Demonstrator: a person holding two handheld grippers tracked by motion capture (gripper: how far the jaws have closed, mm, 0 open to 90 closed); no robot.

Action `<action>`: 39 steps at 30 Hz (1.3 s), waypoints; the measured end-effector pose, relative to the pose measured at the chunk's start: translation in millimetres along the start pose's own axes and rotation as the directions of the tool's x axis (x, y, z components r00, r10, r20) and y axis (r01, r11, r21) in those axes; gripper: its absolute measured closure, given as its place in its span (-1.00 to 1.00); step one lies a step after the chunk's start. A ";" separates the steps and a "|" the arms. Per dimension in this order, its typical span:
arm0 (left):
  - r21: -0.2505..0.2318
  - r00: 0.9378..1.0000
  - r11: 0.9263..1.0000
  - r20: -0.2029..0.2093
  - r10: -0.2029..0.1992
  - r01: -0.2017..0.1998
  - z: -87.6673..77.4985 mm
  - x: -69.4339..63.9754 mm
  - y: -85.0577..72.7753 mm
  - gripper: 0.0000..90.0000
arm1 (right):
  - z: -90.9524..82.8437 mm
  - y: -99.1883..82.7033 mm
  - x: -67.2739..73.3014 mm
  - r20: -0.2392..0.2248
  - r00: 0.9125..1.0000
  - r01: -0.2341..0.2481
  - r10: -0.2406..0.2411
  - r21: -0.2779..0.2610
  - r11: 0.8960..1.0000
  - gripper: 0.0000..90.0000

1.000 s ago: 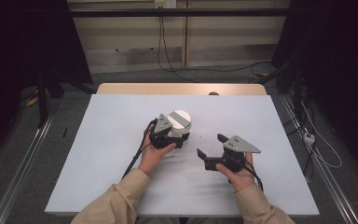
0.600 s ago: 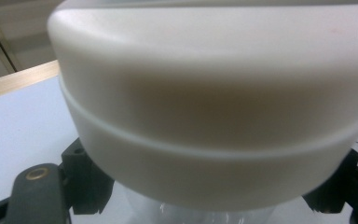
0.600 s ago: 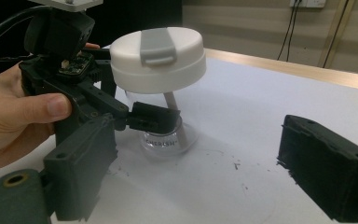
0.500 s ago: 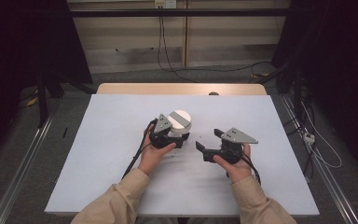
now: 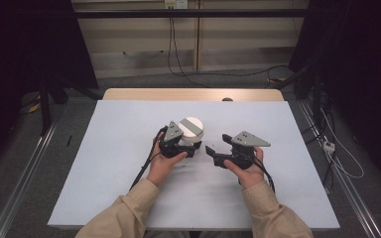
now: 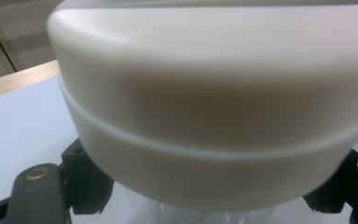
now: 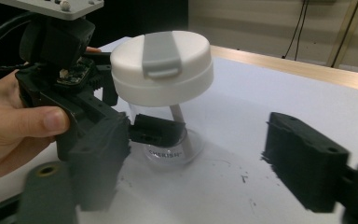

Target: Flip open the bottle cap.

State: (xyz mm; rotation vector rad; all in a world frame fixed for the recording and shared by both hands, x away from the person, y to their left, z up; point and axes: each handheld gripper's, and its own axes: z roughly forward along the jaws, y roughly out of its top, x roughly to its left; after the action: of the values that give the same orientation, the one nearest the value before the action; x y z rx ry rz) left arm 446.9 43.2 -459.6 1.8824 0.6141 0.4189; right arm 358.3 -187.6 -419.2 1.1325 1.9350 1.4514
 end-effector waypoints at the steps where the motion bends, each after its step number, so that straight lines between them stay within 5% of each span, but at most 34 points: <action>1: 0.000 1.000 1.000 0.000 0.001 -0.001 0.0 -0.1 0.0 -0.59 | 0.9 1.0 0.2 -0.006 1.000 -0.001 0.001 0.005 1.000 -0.38; 8: 0.000 1.000 1.000 0.001 0.000 0.000 0.0 0.0 0.0 -0.59 | 7.6 6.3 1.7 -0.042 0.999 0.002 0.000 0.040 0.999 0.31; 18: -0.001 1.000 1.000 0.003 -0.004 0.004 0.1 -0.1 -0.1 -0.59 | 14.6 14.6 5.6 -0.073 0.997 0.030 -0.026 0.051 0.998 0.97; 39: 0.000 1.000 1.000 0.000 0.001 -0.001 0.0 -0.1 0.0 -0.59 | 27.9 20.5 10.1 -0.064 0.997 0.050 -0.046 0.074 0.996 1.00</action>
State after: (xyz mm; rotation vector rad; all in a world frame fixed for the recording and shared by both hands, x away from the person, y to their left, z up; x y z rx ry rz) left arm 446.9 43.2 -459.6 1.8826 0.6135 0.4197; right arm 381.0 -161.8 -408.2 1.0776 2.0612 1.4145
